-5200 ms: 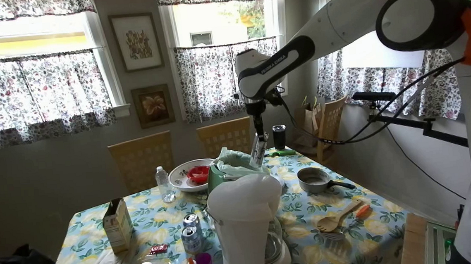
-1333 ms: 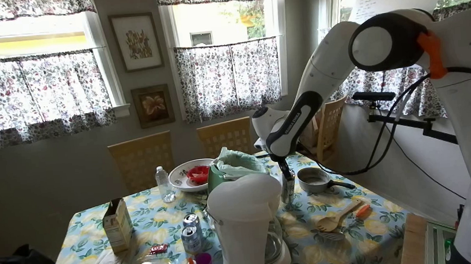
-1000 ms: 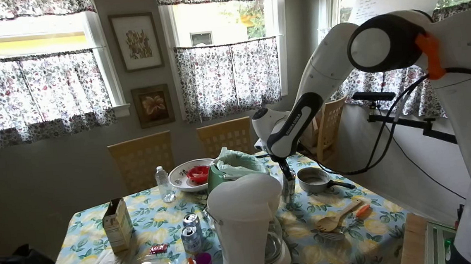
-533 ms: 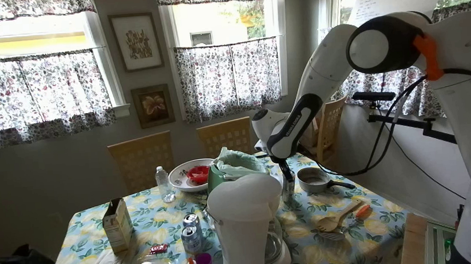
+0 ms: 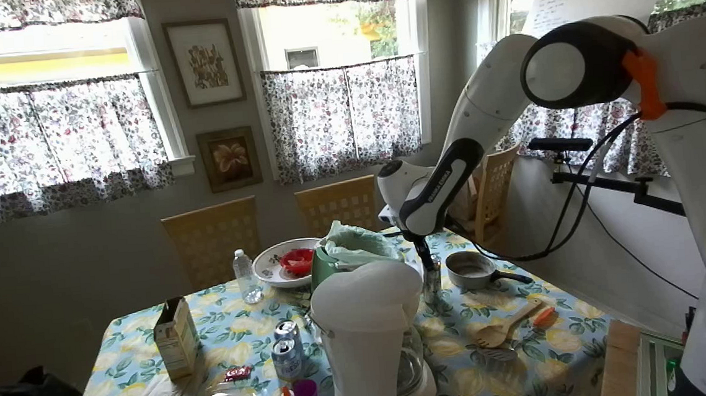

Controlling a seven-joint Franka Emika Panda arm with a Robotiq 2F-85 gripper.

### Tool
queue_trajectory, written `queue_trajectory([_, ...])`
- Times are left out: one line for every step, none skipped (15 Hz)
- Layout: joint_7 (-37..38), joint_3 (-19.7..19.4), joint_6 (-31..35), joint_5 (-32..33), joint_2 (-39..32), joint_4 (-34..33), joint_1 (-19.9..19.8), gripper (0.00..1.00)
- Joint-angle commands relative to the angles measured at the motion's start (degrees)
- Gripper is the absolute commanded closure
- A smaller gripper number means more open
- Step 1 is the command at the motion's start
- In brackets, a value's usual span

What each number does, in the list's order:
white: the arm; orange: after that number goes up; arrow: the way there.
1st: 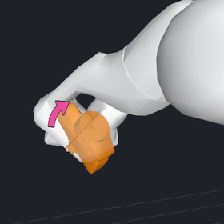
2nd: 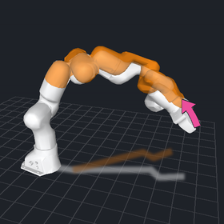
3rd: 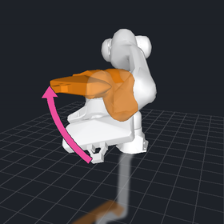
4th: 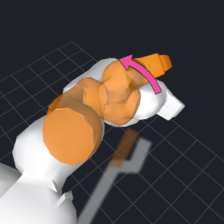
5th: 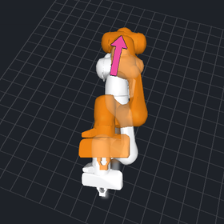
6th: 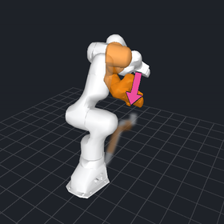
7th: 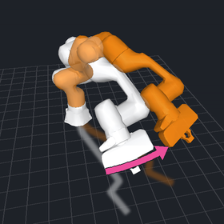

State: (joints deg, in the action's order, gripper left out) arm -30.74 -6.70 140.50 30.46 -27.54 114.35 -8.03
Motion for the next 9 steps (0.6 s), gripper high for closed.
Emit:
queue_trajectory([-1.2,1.3,4.3,-2.2,5.3,3.3,-1.6,0.0])
queue_trajectory([-1.9,1.7,5.6,-3.2,6.7,4.0,-2.1,0.0])
queue_trajectory([-2.8,2.3,6.9,-4.8,7.9,4.2,-2.7,0.0])
queue_trajectory([-3.7,2.8,7.9,-6.5,8.9,4.3,-3.2,0.0])
queue_trajectory([-5.1,3.7,8.8,-9.1,9.2,3.5,-3.9,0.0])
queue_trajectory([-6.8,4.6,9.2,-11.7,9.7,3.0,-4.5,0.0])
queue_trajectory([-8.8,5.4,9.8,-14.3,9.7,2.1,-5.0,0.0])
queue_trajectory([-10.8,6.2,10.2,-16.8,9.6,1.3,-5.4,0.0])
queue_trajectory([-13.2,7.2,10.2,-19.4,9.6,0.4,-5.8,0.0])
